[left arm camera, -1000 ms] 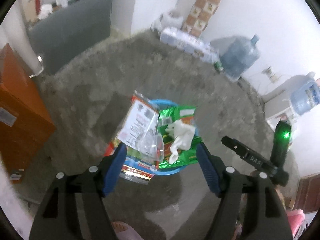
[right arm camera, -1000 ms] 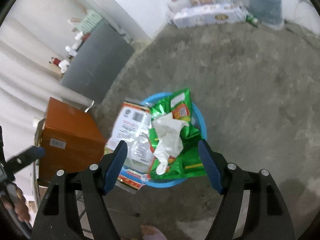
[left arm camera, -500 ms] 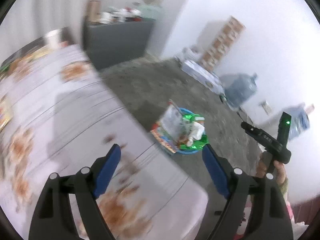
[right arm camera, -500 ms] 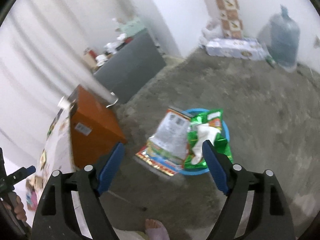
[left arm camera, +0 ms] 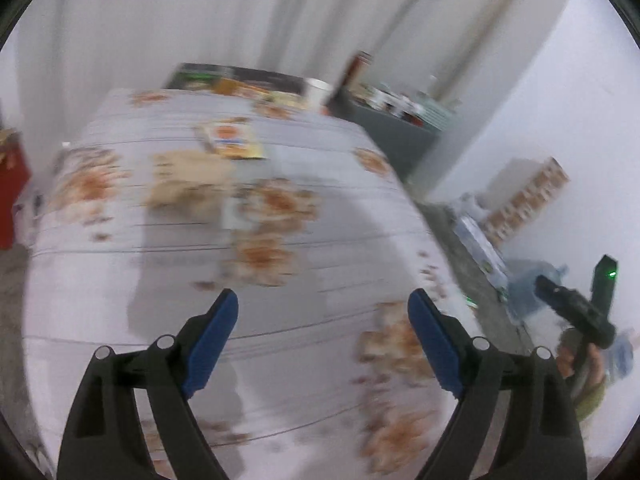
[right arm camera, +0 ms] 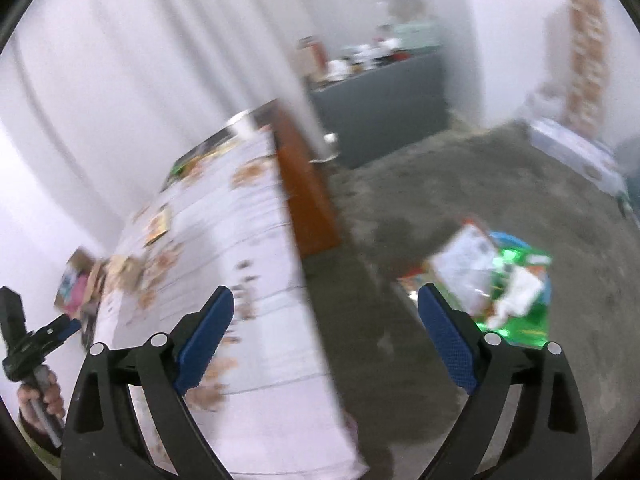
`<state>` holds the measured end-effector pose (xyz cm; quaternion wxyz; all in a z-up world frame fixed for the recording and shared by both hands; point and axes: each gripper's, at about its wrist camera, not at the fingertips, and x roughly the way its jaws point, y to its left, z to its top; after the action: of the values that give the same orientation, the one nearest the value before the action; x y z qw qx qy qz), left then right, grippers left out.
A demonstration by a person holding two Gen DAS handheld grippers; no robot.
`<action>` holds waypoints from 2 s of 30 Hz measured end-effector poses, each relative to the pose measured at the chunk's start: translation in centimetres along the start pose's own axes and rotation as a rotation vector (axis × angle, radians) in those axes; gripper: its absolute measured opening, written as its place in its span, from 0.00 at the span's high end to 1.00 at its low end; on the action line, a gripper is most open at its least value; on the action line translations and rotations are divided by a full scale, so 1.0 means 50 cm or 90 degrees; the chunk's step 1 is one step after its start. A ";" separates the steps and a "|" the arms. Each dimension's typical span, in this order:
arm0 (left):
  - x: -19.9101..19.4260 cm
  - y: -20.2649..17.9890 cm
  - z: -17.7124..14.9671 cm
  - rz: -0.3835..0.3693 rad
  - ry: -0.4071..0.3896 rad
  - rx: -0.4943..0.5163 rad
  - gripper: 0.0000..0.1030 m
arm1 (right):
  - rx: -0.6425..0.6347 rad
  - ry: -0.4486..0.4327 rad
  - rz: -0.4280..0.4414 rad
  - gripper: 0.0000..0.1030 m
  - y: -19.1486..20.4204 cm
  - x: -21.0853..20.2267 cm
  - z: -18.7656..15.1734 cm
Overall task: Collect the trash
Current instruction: 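Move both tools back over the table, then grasp the beige crumpled paper with the left tool while the right tool grasps the yellow Enaak packet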
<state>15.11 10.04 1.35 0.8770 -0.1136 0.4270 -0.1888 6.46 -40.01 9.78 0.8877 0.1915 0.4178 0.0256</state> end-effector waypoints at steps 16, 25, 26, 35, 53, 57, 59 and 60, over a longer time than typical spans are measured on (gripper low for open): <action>0.038 0.159 0.097 0.074 -0.078 -0.015 0.09 | -0.191 0.143 0.182 0.13 0.433 0.249 0.128; 0.171 0.168 0.193 0.079 -0.034 0.028 0.05 | -0.287 0.224 0.141 0.08 0.638 0.513 0.199; 0.188 0.172 0.199 0.084 -0.027 0.028 0.05 | -0.281 0.229 0.134 0.08 0.640 0.532 0.207; 0.285 0.217 0.204 0.090 0.036 0.011 0.06 | -0.294 0.288 0.079 0.08 0.691 0.713 0.232; 0.305 0.253 0.180 0.083 0.059 -0.024 0.49 | -0.455 0.276 0.020 0.07 0.734 0.780 0.160; 0.302 0.252 0.177 0.071 0.069 -0.036 0.70 | -0.460 0.259 0.013 0.20 0.729 0.759 0.151; 0.299 0.247 0.169 0.069 0.069 -0.037 0.75 | -0.459 0.258 0.012 0.26 0.722 0.745 0.145; 0.297 0.245 0.165 0.068 0.069 -0.038 0.77 | -0.457 0.258 0.011 0.27 0.716 0.735 0.140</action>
<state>32.90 15.03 -8.52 0.8577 -0.1065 0.4847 -0.1344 39.68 -1.57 -0.16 0.7978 -0.1357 0.5468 0.2146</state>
